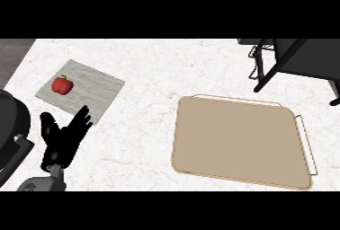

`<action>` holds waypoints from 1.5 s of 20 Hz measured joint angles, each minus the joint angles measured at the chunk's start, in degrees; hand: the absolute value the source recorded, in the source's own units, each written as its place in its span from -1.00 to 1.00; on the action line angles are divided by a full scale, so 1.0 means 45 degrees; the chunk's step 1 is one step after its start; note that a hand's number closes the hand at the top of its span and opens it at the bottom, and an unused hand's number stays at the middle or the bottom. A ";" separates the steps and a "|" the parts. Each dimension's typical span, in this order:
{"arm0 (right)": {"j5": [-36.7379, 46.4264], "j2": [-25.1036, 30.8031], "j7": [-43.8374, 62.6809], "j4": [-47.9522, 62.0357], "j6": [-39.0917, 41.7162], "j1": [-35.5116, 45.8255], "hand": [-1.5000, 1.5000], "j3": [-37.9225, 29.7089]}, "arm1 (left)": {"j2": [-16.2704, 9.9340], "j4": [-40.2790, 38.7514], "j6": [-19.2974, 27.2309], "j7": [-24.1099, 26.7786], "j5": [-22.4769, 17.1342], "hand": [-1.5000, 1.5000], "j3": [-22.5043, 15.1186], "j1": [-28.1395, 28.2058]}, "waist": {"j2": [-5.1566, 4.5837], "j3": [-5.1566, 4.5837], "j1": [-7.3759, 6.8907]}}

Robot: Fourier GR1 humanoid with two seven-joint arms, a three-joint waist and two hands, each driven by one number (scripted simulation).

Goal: Pick the croissant from the tray and place it in the tiered shelf

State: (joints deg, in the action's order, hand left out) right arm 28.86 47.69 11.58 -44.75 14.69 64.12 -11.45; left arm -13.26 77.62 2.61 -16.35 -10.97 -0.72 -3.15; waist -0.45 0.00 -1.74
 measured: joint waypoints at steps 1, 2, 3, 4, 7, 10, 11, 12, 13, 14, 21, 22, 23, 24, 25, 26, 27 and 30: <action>0.0160 -0.0065 -0.0263 0.0444 -0.0207 0.0131 1.00 0.0036 | -0.0025 -0.0079 -0.0067 0.0040 -0.0025 0.00 0.0064 -0.0028 | -0.0009 -0.0001 -0.0008; 0.0293 -0.0119 -0.0545 0.0782 -0.0395 0.0167 1.00 0.0061 | 0.0031 -0.0196 -0.0090 0.0158 -0.0018 0.00 0.0089 -0.0032 | -0.0009 -0.0001 0.0009; 0.0416 -0.0125 -0.0826 0.1237 -0.0530 0.0305 1.00 0.0064 | 0.0005 -0.0158 -0.0129 0.0205 -0.0018 0.00 0.0124 0.0038 | -0.0018 0.0000 -0.0015; 0.0570 -0.0174 -0.0956 0.1652 -0.0742 0.0565 1.00 0.0081 | 0.0088 -0.0105 -0.0038 0.0154 0.0056 0.00 0.0066 -0.0018 | -0.0029 0.0004 -0.0042; 0.1015 -0.0351 -0.1559 0.2724 -0.1448 0.0948 1.00 0.0159 | 0.0135 -0.0096 -0.0106 0.0196 0.0082 0.00 0.0062 -0.0005 | -0.0051 0.0001 -0.0100; 0.1305 -0.0502 -0.2208 0.3682 -0.2113 0.1209 1.00 0.0121 | 0.0208 -0.0307 -0.0028 0.0149 0.0203 0.00 0.0072 -0.0283 | -0.0074 0.0007 -0.0107; 0.1359 -0.0437 -0.2419 0.3979 -0.2182 0.1359 1.00 0.0077 | 0.0194 -0.0288 -0.0100 0.0136 0.0173 0.00 0.0083 -0.0256 | -0.0080 0.0007 -0.0123; 0.1421 -0.0572 -0.2434 0.4127 -0.2322 0.1510 1.00 0.0082 | 0.0200 -0.0375 -0.0129 0.0173 0.0163 0.00 0.0129 -0.0263 | -0.0067 0.0008 -0.0099; 0.1450 -0.0491 -0.2676 0.4378 -0.2357 0.1604 1.00 0.0033 | 0.0125 -0.0157 -0.0216 0.0066 0.0099 0.00 0.0149 -0.0158 | -0.0072 0.0006 -0.0140; 0.1424 -0.0449 -0.2870 0.4585 -0.2385 0.1664 1.00 -0.0057 | 0.0140 0.0063 -0.0183 -0.0060 0.0121 0.00 0.0101 -0.0071 | -0.0064 0.0008 -0.0138; 0.1687 -0.0309 -0.4007 0.5787 -0.2607 0.2051 1.00 -0.0180 | 0.0164 -0.0064 -0.0269 0.0039 0.0191 0.00 0.0222 -0.0117 | -0.0081 0.0001 -0.0139; 0.1841 -0.0272 -0.4014 0.5871 -0.2592 0.2113 1.00 -0.0070 | 0.0128 -0.0196 -0.0276 0.0006 0.0174 0.00 0.0309 -0.0303 | -0.0083 0.0001 -0.0119; 0.2019 -0.0215 -0.4099 0.5932 -0.2603 0.2135 1.00 0.0064 | 0.0190 -0.0314 -0.0254 0.0119 0.0206 0.00 0.0317 -0.0302 | -0.0087 0.0001 -0.0114; 0.2096 -0.0072 -0.4197 0.6032 -0.2477 0.2196 1.00 0.0096 | 0.0179 -0.0360 -0.0273 0.0080 0.0192 0.00 0.0352 -0.0386 | -0.0087 0.0002 -0.0104; 0.2000 -0.0111 -0.3998 0.6105 -0.2482 0.2348 1.00 -0.0037 | 0.0187 -0.0380 -0.0269 0.0117 0.0228 0.00 0.0352 -0.0348 | -0.0074 0.0005 -0.0090; 0.1766 -0.0128 -0.3965 0.6213 -0.2643 0.2331 -1.00 -0.0318 | 0.0154 -0.0368 -0.0329 0.0161 0.0212 0.00 0.0374 -0.0234 | -0.0071 0.0003 -0.0100; 0.1584 -0.0159 -0.3745 0.6295 -0.2729 0.2472 -1.00 -0.0542 | 0.0176 -0.0392 -0.0334 0.0177 0.0252 0.00 0.0339 -0.0209 | -0.0068 0.0008 -0.0098; 0.0980 0.0013 -0.3438 0.6588 -0.3025 0.2733 -1.00 -0.1296 | 0.0271 -0.0362 -0.0318 0.0249 0.0298 0.00 0.0293 -0.0200 | -0.0092 0.0012 -0.0141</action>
State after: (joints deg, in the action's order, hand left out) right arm 33.27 47.75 -3.89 -15.10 1.08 76.42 -17.28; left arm -12.05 75.99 1.18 -15.23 -9.63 0.59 -4.05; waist -0.87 0.06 -2.38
